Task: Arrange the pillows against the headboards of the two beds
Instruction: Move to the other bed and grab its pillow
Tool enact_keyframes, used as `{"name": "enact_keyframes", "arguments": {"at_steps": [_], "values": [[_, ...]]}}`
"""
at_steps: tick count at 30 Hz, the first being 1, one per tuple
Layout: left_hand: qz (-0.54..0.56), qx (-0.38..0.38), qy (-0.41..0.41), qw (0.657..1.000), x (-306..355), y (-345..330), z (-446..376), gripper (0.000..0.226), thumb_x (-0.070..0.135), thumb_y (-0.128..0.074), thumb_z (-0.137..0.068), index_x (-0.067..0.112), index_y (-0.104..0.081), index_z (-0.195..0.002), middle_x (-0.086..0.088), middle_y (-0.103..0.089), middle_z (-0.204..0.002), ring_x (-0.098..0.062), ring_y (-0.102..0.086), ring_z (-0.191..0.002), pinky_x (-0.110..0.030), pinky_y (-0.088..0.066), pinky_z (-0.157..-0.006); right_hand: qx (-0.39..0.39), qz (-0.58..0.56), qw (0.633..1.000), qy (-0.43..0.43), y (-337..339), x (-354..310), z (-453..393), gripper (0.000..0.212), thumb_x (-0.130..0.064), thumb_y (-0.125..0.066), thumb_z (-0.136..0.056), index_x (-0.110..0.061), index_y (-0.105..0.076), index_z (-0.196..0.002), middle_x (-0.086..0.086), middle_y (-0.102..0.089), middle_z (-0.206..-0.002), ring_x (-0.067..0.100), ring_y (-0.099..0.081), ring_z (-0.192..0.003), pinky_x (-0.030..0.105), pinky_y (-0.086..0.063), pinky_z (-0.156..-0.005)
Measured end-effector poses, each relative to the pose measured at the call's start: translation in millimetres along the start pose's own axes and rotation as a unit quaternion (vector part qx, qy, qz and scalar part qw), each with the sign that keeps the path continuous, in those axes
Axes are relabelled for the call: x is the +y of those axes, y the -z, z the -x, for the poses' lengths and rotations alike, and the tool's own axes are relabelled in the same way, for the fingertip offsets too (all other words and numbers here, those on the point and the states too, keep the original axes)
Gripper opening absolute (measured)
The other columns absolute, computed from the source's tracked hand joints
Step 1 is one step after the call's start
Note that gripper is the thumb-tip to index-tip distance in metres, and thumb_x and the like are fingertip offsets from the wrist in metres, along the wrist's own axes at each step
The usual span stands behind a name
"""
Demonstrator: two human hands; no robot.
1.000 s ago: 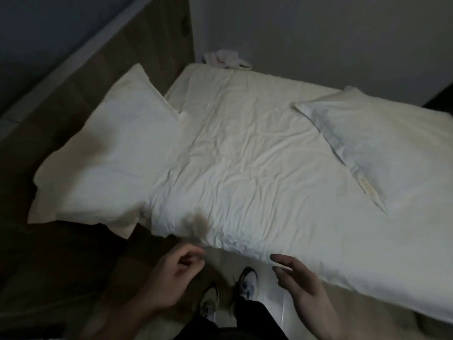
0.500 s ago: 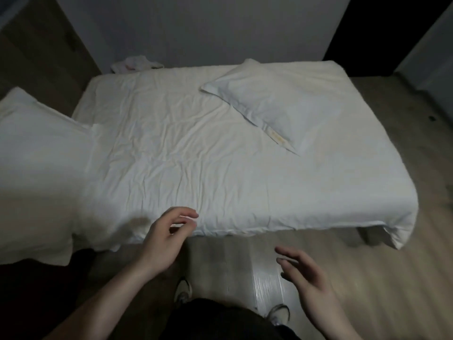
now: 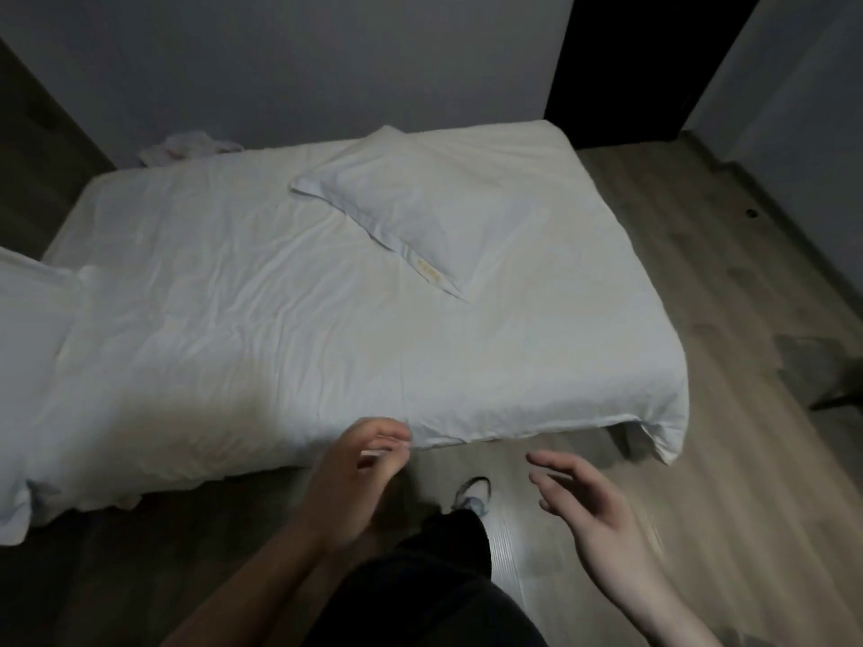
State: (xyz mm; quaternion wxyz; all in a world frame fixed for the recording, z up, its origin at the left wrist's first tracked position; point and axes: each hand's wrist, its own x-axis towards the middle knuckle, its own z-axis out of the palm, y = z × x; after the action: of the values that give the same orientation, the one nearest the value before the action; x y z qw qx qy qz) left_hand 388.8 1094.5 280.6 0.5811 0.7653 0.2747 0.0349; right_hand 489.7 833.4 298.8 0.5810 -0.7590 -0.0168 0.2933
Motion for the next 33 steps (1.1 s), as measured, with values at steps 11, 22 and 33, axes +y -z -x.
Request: {"name": "enact_keyframes", "arguments": {"at_steps": [11, 22, 33], "values": [[0.009, 0.018, 0.048, 0.999, 44.0, -159.9, -171.1, 0.018, 0.012, -0.071, -0.093, 0.029, -0.076, -0.091, 0.013, -0.075, -0.103, -0.001, -0.069, -0.091, -0.01, -0.049, -0.072, -0.016, 0.042, 0.999, 0.015, 148.6, -47.0, -151.9, 0.022, -0.022, -0.071, -0.096, -0.037, -0.078, -0.109, 0.002, -0.078, -0.103, 0.016, -0.072, -0.103, 0.055, -0.053, -0.105], [-0.002, 0.012, 0.036, 0.999, 138.8, -286.9, -295.4, 0.018, 0.009, -0.07, -0.096, 0.026, -0.076, -0.099, 0.016, -0.075, -0.105, -0.006, -0.071, -0.097, -0.019, -0.054, -0.077, -0.001, 0.008, 1.0, -0.005, 319.9, -70.0, -287.9, 0.025, -0.004, -0.067, -0.095, -0.022, -0.081, -0.105, 0.006, -0.079, -0.101, 0.032, -0.073, -0.104, 0.037, -0.058, -0.089], [0.056, 0.189, 0.12, 0.973, 200.6, -482.0, -359.7, 0.016, 0.009, -0.066, -0.097, 0.02, -0.078, -0.097, 0.009, -0.078, -0.099, -0.008, -0.072, -0.092, -0.035, -0.057, -0.083, -0.158, 0.125, 0.98, -0.004, 525.5, -75.3, -457.2, 0.028, -0.017, -0.069, -0.098, -0.042, -0.079, -0.106, -0.008, -0.081, -0.105, 0.008, -0.073, -0.107, 0.047, -0.059, -0.098]]}}
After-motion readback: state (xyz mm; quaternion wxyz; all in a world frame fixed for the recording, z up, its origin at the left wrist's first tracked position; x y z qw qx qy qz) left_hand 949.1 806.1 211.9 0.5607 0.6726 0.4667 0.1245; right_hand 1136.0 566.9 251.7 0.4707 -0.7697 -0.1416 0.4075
